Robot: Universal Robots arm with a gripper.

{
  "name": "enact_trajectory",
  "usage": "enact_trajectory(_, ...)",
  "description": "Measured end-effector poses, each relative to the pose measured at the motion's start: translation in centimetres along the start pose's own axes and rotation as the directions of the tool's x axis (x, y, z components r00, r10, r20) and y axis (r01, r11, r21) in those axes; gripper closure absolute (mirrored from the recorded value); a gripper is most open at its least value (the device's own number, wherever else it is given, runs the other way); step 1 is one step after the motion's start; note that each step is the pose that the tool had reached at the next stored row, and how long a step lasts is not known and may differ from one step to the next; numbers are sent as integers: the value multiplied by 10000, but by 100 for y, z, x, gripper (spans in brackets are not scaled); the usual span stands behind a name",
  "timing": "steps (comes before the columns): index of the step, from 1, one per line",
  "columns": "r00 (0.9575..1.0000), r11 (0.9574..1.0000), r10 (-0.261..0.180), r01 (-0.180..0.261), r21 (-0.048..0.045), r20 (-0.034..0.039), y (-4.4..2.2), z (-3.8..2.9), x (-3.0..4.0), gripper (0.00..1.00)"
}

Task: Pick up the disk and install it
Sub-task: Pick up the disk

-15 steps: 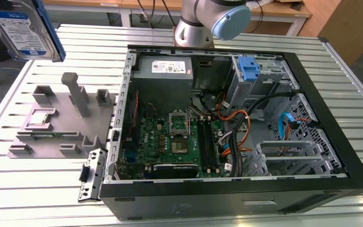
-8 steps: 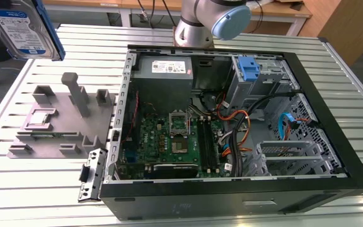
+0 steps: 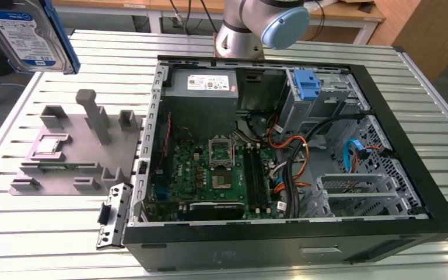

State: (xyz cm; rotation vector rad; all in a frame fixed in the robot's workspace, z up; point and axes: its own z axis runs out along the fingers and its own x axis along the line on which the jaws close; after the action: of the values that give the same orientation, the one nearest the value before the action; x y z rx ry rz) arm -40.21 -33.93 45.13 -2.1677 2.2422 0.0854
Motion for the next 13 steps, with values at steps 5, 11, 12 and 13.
enact_trajectory(5, 10000, 10000, 0, 0, 2, 1, 1, -34, -2, 65)
enact_trajectory(11, 10000, 10000, 0, 0, 0, 0, 2, -51, -3, 65)
enact_trajectory(12, 10000, 10000, 0, 0, 1, 1, 2, -63, -3, 65)
enact_trajectory(13, 10000, 10000, 0, 0, 0, 0, 2, -82, -4, 65)
